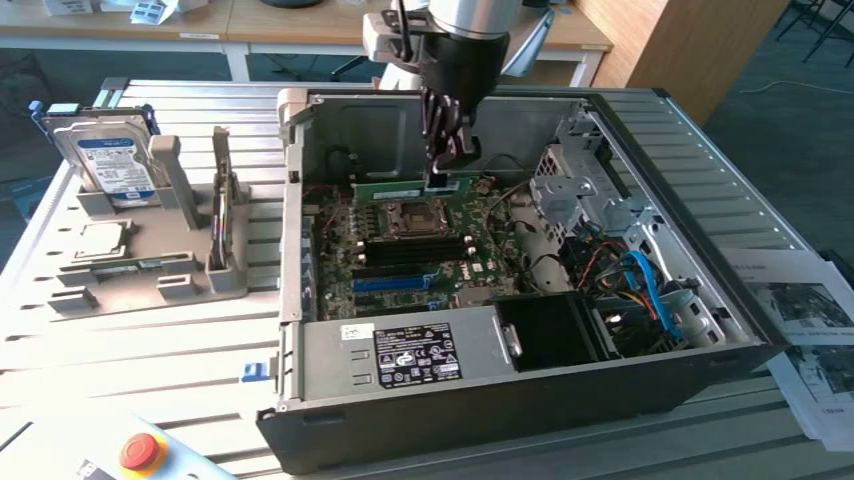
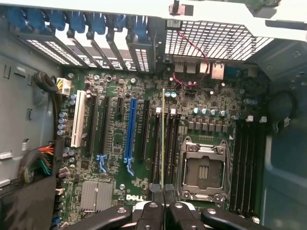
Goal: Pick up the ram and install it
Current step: 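Insert the ram into the slot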
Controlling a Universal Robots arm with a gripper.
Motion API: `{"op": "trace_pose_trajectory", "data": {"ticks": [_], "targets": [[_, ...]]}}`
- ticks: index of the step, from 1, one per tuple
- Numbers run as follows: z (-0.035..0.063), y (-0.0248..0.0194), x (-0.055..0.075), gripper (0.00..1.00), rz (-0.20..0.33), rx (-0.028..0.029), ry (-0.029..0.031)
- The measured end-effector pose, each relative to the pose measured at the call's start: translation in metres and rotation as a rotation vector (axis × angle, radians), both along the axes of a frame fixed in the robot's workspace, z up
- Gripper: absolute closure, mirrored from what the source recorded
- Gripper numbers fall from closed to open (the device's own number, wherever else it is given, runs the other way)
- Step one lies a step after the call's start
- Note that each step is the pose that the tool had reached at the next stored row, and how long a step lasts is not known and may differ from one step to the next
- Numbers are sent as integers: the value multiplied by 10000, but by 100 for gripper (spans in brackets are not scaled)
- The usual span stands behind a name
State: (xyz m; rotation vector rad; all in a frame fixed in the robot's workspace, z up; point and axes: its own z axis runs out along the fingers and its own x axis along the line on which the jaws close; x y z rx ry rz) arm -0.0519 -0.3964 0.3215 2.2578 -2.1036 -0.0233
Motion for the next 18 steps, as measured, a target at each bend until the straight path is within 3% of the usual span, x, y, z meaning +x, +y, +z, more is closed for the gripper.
{"op": "trace_pose_trajectory", "data": {"ticks": [14, 18], "targets": [[-255, 0, -2, 88, -2, 0, 1], [-270, 0, -2, 88, -2, -1, 0]]}}
